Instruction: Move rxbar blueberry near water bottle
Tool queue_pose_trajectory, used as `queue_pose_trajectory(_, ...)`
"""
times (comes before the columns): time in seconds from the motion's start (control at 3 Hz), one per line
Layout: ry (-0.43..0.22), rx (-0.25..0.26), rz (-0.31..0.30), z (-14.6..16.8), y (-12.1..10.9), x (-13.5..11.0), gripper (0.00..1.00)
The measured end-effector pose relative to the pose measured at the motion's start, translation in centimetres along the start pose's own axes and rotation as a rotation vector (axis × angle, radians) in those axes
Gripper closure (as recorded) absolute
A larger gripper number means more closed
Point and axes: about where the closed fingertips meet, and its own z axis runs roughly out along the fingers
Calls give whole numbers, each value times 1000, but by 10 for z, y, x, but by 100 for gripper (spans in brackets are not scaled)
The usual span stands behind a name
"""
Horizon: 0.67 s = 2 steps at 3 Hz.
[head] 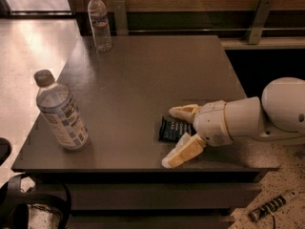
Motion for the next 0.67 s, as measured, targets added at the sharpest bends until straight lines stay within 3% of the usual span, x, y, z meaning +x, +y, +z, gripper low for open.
queue_pose_trajectory(0.33,0,0,0,0,0,-1,61)
queue_pose_trajectory(0.67,0,0,0,-2,0,-3,91)
